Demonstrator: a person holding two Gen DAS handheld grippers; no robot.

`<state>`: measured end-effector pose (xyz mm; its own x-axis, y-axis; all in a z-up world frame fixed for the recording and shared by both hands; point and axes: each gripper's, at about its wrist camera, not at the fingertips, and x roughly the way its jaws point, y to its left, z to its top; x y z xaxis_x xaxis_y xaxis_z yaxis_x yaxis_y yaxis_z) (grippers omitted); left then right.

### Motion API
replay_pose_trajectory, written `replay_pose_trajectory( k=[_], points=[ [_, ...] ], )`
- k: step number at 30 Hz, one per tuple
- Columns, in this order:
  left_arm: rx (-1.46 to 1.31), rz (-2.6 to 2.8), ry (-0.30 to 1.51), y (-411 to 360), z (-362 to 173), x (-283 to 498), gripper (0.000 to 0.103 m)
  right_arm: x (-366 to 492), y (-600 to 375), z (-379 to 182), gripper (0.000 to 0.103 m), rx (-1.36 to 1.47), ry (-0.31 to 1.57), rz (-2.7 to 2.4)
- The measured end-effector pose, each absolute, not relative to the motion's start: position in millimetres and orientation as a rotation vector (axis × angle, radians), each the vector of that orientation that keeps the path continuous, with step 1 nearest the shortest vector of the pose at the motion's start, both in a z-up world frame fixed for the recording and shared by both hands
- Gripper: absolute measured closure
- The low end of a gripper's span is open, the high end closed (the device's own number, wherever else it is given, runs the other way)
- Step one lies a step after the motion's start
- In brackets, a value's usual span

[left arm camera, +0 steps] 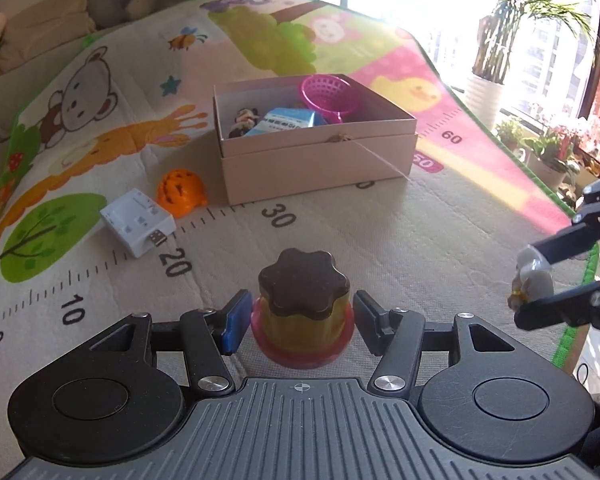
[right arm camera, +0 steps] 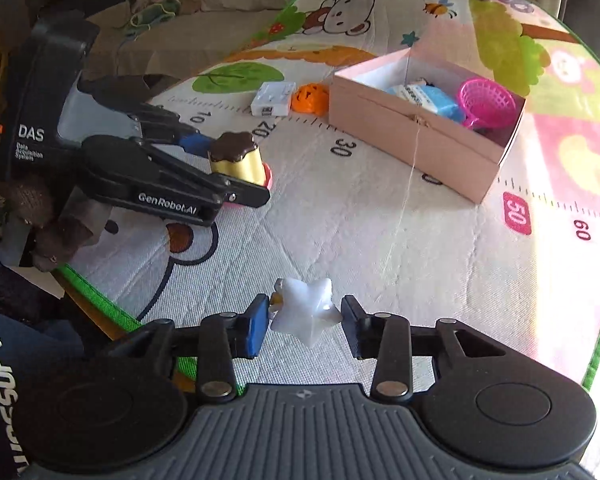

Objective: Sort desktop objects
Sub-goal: 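Carry the star and pudding cup into the pink box and open both grippers, then reach the right gripper to the orange pumpkin while the left approaches the white card reader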

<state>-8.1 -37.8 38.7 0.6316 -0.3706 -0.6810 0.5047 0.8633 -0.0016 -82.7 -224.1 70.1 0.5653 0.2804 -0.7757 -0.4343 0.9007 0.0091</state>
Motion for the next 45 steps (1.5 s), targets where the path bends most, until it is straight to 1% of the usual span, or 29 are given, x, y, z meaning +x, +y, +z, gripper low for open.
replay_pose_trajectory(
  k=[4, 7, 10, 13, 15, 17, 20, 22, 26, 29, 31, 33, 39, 42, 45],
  points=[
    [0.220, -0.516, 0.669, -48.2, 59.2, -0.4, 0.042, -76.5, -238.2, 134.5, 0.064, -0.192, 0.678, 0.376],
    [0.251, -0.515, 0.587, -61.7, 81.4, 14.6, 0.042, -62.2, -252.1, 183.5, 0.064, -0.166, 0.547, 0.342],
    [0.251, -0.504, 0.488, -70.3, 111.1, 38.4, 0.042, -38.3, -266.2, 214.7, 0.064, -0.125, 0.468, 0.304],
    [0.208, -0.501, 0.440, -80.8, 134.6, 76.6, 0.042, -6.4, -277.8, 224.4, 0.064, -0.081, 0.444, 0.260],
    [0.157, -0.525, 0.437, -88.2, 138.5, 106.6, 0.042, 21.3, -283.0, 219.3, 0.064, -0.043, 0.464, 0.236],
    [0.127, -0.529, 0.453, -92.4, 133.3, 129.8, 0.033, 52.0, -286.7, 205.0, 0.064, 0.002, 0.524, 0.232],
    [0.075, -0.441, 0.487, -77.4, 118.5, 147.6, 0.029, 85.1, -292.8, 180.5, 0.061, 0.050, 0.596, 0.178],
    [0.031, -0.400, 0.530, -52.6, 105.3, 144.9, 0.020, 94.7, -299.0, 167.6, 0.060, 0.080, 0.624, 0.162],
    [0.095, -0.298, 0.578, -13.3, 71.5, 124.9, 0.017, 100.2, -304.0, 147.7, 0.055, 0.110, 0.666, 0.164],
    [0.141, -0.245, 0.629, 9.6, 45.9, 108.6, 0.014, 104.2, -294.8, 137.7, 0.055, 0.112, 0.692, 0.175],
    [0.138, -0.205, 0.663, 25.2, 30.8, 94.6, 0.010, 109.7, -282.5, 132.4, 0.055, 0.105, 0.705, 0.193],
    [0.118, -0.170, 0.677, 35.8, 20.4, 84.9, 0.009, 114.0, -263.0, 128.0, 0.054, 0.077, 0.712, 0.224],
    [0.067, -0.149, 0.654, 48.0, 7.9, 63.7, 0.007, 128.9, -201.8, 115.8, 0.055, -0.014, 0.758, 0.297],
    [0.034, -0.153, 0.645, 52.9, 6.1, 59.4, 0.006, 146.3, -199.7, 102.1, 0.061, 0.078, 0.849, 0.314],
    [0.016, -0.150, 0.632, 54.7, 6.2, 59.1, 0.004, 155.1, -193.0, 95.1, 0.061, 0.085, 0.858, 0.312]
  ],
)
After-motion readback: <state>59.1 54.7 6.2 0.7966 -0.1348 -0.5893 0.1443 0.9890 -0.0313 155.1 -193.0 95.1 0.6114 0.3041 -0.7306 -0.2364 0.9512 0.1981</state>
